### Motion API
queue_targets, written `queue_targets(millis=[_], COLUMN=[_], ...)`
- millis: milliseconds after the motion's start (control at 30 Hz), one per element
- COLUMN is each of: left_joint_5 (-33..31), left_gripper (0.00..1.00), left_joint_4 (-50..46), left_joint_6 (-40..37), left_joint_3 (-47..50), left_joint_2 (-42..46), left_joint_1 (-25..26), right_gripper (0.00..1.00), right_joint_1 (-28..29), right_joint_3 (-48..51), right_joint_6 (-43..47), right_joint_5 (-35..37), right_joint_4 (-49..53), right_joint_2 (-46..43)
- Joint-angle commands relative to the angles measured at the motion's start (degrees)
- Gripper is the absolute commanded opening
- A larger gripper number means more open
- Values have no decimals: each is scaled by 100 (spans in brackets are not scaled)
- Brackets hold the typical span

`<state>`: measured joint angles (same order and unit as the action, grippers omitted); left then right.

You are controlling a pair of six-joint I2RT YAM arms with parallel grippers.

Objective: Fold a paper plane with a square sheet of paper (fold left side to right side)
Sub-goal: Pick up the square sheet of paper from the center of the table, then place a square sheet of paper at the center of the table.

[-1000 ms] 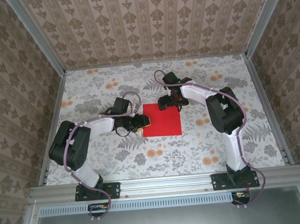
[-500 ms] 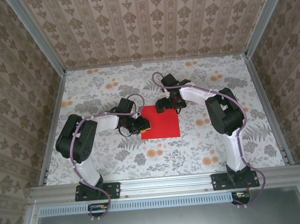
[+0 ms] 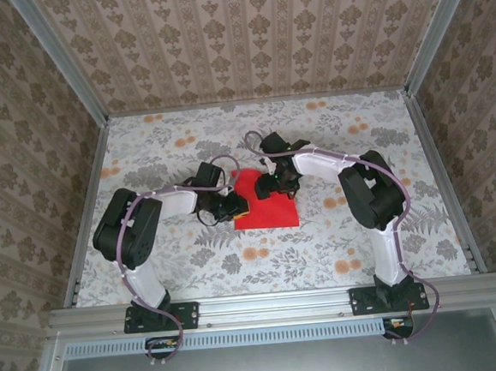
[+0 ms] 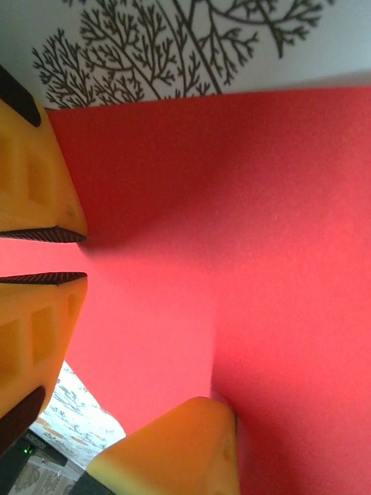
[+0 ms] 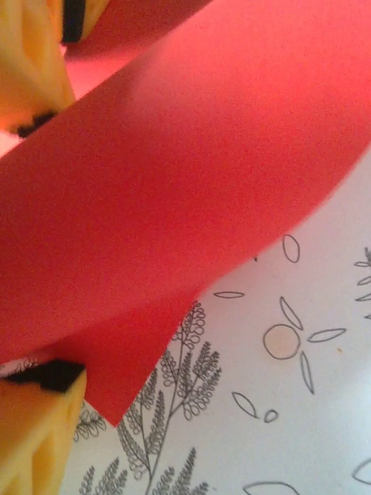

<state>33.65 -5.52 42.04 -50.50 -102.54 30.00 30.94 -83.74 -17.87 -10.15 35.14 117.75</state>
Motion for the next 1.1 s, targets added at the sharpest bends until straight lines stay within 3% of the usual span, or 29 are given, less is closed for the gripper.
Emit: queue_targets(millis=[0, 100, 300, 500, 700, 867, 1067], left_joint_5=[-206, -55, 534, 1194, 2325, 2943, 3259], left_gripper=[23, 28, 40, 61, 81, 86, 89], left_joint_4=[43, 282, 923, 1868, 3430, 4467, 4740], left_joint_6=[-104, -228, -486, -438, -157, 268, 422], left_joint_3=[-109, -72, 210, 624, 675, 509, 145], left_joint_2=[24, 250, 845, 1724, 2310, 2300, 2012], left_joint_1=[-75, -261, -1103, -1860, -2077, -1955, -1614], right_gripper=[64, 47, 28, 26, 26, 26, 25], right_joint_1=[27, 0, -265, -673, -982, -983, -943], right_joint_3=[121, 187, 574, 909, 923, 672, 555], right_joint_6=[-16, 43, 46, 226, 680, 801, 537], right_joint_5=[-361, -551, -1551, -2916, -4068, -4792, -5352], right_joint_4=[273, 131, -618, -1145, -1201, -1145, -1476], right_joint_2=[-239, -456, -1097, -1861, -2551, -2787, -2930])
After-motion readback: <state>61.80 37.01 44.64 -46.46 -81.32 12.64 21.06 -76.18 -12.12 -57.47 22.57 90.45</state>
